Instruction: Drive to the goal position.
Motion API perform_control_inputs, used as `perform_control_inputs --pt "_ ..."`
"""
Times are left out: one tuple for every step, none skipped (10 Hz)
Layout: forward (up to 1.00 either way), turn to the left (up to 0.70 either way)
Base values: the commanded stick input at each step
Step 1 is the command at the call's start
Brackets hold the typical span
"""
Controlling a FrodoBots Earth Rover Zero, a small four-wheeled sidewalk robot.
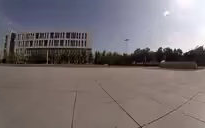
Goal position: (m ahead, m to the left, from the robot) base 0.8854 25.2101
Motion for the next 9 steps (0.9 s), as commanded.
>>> perform_control_inputs --pt "0.00 0.70" --pt "0.00 0.70" --pt "0.00 0.70" --pt "0.00 0.70" --pt "0.00 0.70" --pt "0.00 0.70" --pt "0.00 0.70" --pt "0.00 0.70" --pt "0.00 0.70"
